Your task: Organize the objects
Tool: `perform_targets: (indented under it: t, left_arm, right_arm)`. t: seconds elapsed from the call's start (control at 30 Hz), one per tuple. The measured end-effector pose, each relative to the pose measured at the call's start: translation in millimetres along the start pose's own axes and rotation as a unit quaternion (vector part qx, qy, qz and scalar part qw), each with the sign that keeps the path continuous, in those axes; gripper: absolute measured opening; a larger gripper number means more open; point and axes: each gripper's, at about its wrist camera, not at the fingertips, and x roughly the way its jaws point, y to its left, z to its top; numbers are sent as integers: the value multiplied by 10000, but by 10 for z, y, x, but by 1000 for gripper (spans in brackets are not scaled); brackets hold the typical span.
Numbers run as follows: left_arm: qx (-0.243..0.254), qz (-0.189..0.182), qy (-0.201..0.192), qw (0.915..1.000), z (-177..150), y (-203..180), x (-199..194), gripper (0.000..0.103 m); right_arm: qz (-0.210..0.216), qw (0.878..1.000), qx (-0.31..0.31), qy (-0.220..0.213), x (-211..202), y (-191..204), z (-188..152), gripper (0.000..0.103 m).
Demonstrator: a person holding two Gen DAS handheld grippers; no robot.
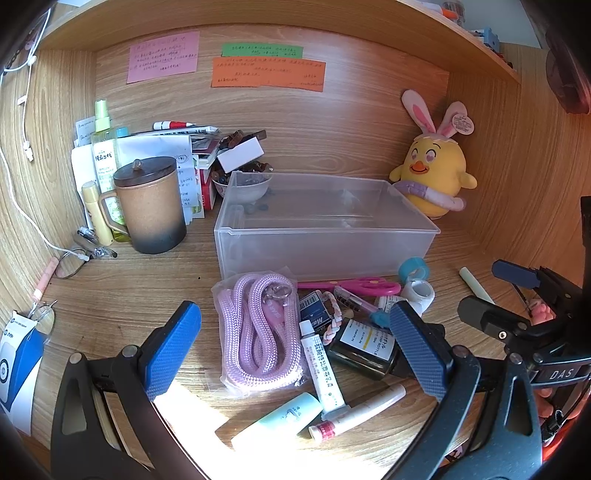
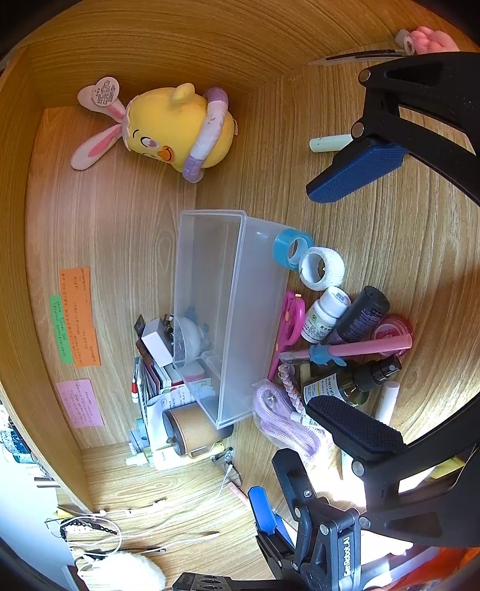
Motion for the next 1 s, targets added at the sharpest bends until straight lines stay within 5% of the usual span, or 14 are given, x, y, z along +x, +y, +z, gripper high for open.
perform_targets:
  t: [0.9,1.0]
  left_arm:
    - [-224,-38,197,9995,-3,158,117,103]
    - [-335,-85,331,9989,8,275,179,95]
  right_arm:
    - [11,9999,117,77,73,-106,6,103]
    - [-169,9997,125,79,98,-198,4,103]
